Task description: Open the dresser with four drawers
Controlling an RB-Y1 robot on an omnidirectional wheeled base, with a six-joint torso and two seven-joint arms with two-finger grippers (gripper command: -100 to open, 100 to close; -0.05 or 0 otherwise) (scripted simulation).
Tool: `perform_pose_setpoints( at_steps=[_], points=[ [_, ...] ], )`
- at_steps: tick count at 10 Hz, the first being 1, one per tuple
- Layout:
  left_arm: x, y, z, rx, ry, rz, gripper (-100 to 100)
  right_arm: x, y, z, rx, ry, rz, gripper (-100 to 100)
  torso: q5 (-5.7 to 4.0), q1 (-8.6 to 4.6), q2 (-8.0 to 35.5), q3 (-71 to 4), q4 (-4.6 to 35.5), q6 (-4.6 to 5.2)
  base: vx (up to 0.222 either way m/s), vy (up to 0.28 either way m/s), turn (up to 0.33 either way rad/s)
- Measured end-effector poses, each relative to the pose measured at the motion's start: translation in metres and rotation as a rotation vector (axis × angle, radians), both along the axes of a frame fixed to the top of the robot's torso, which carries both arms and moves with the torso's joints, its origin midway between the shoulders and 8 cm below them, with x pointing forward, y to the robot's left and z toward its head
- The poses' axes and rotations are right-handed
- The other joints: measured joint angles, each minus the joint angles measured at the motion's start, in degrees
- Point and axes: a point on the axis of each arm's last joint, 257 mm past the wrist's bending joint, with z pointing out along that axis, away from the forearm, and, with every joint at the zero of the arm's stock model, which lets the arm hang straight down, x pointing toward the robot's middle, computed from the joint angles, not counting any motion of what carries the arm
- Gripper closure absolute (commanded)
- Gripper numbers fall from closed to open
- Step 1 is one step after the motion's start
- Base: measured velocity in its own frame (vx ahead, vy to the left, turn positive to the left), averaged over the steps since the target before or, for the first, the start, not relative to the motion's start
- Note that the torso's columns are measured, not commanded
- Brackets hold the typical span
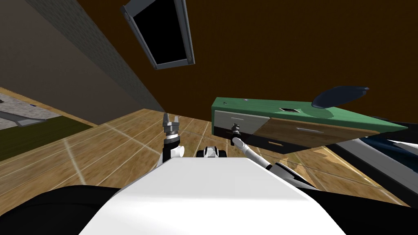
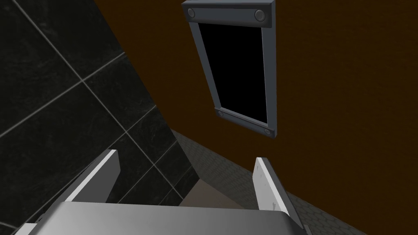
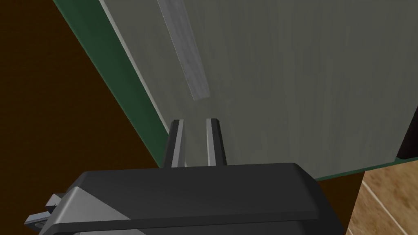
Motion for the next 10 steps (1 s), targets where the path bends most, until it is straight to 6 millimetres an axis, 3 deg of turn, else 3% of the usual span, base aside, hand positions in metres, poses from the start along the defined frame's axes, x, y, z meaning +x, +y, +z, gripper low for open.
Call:
perform_pose_setpoints(
  at_steps=[3, 5, 6, 10],
  points=[
    [0.0, 0.0, 0.0, 0.0, 0.0, 0.0, 0, 0.008, -0.01, 0.007, -0.023, -0.001, 0.001, -100, 0.04, 0.15, 0.58, 0.34, 0.14, 0.01, 0.16, -0.036, 0.012],
    [0.0, 0.0, 0.0, 0.0, 0.0, 0.0, 0, 0.01, -0.015, 0.013, -0.032, -0.002, 0.0, -100, 0.08, 0.32, 1.02, 0.61, 0.26, 0.02, 0.047, -0.011, 0.003],
    [0.0, 0.0, 0.0, 0.0, 0.0, 0.0, 0, 0.01, -0.015, 0.013, -0.032, -0.002, 0.0, 100, 0.09, 0.33, 1.08, 0.66, 0.29, 0.02, 0.009, -0.002, 0.0],
    [0.0, 0.0, 0.0, 0.0, 0.0, 0.0, 0, 0.012, -0.017, 0.014, -0.03, -0.001, -0.026, 100, 0.07, 0.27, 0.89, 0.55, 0.24, 0.03, -0.175, 0.006, 0.101]
  ],
)
